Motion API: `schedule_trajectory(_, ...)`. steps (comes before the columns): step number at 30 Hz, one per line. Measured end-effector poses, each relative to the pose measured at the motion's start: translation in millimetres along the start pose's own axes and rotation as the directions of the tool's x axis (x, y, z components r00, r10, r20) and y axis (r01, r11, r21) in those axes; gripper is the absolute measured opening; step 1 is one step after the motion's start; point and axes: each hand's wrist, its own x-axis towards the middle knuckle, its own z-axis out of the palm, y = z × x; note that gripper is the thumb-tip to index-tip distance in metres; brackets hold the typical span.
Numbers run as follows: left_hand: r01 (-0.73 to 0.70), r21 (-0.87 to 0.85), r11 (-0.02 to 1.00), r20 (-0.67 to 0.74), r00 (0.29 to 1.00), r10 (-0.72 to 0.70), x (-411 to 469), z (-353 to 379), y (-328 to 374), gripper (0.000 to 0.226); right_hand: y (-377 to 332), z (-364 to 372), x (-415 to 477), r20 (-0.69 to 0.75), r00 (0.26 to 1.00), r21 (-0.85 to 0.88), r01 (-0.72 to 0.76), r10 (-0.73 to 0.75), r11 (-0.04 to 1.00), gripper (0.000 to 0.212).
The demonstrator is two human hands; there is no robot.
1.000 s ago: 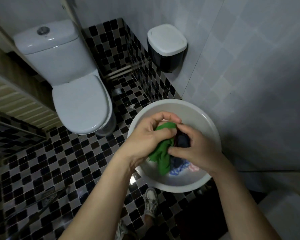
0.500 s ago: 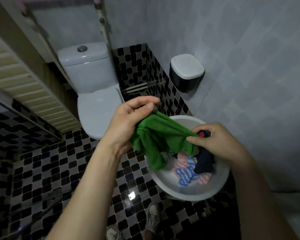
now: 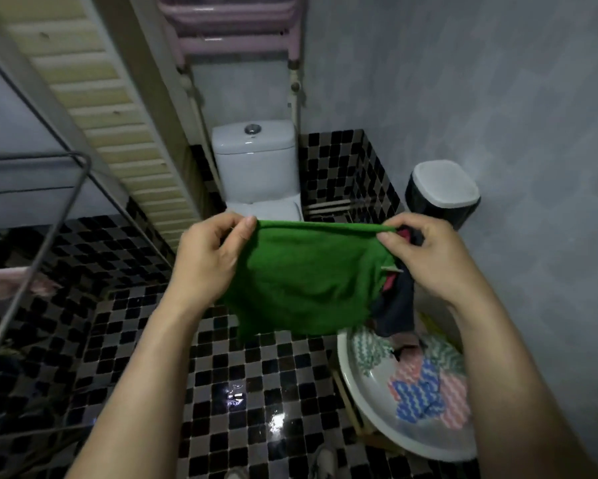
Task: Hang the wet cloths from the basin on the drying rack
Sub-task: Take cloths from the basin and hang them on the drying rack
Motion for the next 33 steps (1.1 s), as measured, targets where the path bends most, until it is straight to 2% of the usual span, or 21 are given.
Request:
schedule_trajectory(3, 0.070, -0.054, 0.996, -0.105, 0.992, -0.075, -3, -34, -19, 0.029, -34, 15, 18, 0.184, 0.979, 0.042, 0.081, -0.088, 0.996, 0.005)
schedule_trajectory(4, 0.094, -0.052, 0.994, -0.129, 0.987, -0.100, -5, -47, -27, 0.028, -46, 25, 25, 0.281, 0.955, 0.001, 0.093, -0.089, 0.996, 0.011)
schedule_trajectory(6, 0.153, -0.059, 0.986, -0.148, 0.976, -0.161, -8, -69, -42, 0.025, -59, 48, 43, 0.406, 0.913, -0.238, 0.158, -0.050, 0.958, 0.026)
schedule_trajectory(7, 0.173, -0.055, 0.983, -0.153, 0.972, -0.179, -10, -79, -48, 0.024, -64, 63, 52, 0.405, 0.914, -0.359, 0.199, -0.040, 0.912, 0.029)
schedule_trajectory(9, 0.183, -0.018, 0.983, -0.176, 0.967, -0.183, -13, -95, -59, 0.023, -73, 94, 64, 0.313, 0.946, -0.498, 0.236, -0.080, 0.835, 0.021)
schedule_trajectory(12, 0.220, -0.024, 0.975, -0.227, 0.949, -0.220, -16, -123, -77, 0.015, -84, 151, 81, 0.162, 0.978, -0.527, 0.200, -0.133, 0.826, 0.010)
schedule_trajectory(14, 0.258, -0.078, 0.963, -0.196, 0.943, -0.269, -17, -132, -86, 0.004, -93, 177, 91, 0.145, 0.985, -0.381, 0.142, -0.093, 0.914, 0.011)
schedule_trajectory(16, 0.317, -0.174, 0.933, -0.115, 0.934, -0.338, -18, -159, -103, 0.010, -119, 219, 105, 0.216, 0.976, -0.009, 0.020, -0.018, 1.000, 0.017)
schedule_trajectory(17, 0.351, -0.219, 0.911, -0.048, 0.928, -0.369, -16, -165, -108, 0.014, -130, 232, 110, 0.271, 0.961, 0.159, -0.097, 0.051, 0.983, 0.019)
schedule_trajectory(18, 0.377, -0.234, 0.896, -0.009, 0.921, -0.390, -15, -168, -112, 0.013, -137, 241, 112, 0.330, 0.936, 0.227, -0.200, 0.118, 0.953, 0.021)
schedule_trajectory(19, 0.370, -0.230, 0.900, -0.044, 0.920, -0.390, -12, -194, -133, 0.008, -158, 277, 123, 0.420, 0.894, 0.260, -0.285, 0.158, 0.923, 0.022)
schedule_trajectory(20, 0.351, -0.197, 0.915, -0.056, 0.928, -0.368, -11, -193, -136, 0.002, -159, 284, 127, 0.441, 0.871, 0.272, -0.359, 0.216, 0.893, 0.023)
schedule_trajectory(22, 0.297, -0.148, 0.943, -0.156, 0.935, -0.319, -4, -193, -143, 0.007, -168, 297, 134, 0.467, 0.849, 0.359, -0.438, 0.248, 0.824, 0.025)
schedule_trajectory(26, 0.261, -0.259, 0.930, -0.366, 0.864, -0.344, 11, -238, -167, 0.010, -225, 350, 145, 0.376, 0.903, 0.404, -0.360, 0.206, 0.841, 0.014)
schedule_trajectory(29, 0.194, -0.368, 0.909, -0.486, 0.793, -0.366, 27, -277, -168, 0.014, -267, 377, 158, 0.329, 0.941, 0.421, -0.217, 0.074, 0.881, 0.023)
schedule_trajectory(33, 0.108, -0.399, 0.911, -0.623, 0.697, -0.355, 49, -329, -177, 0.027, -320, 407, 180, 0.315, 0.940, 0.449, -0.024, -0.133, 0.893, 0.011)
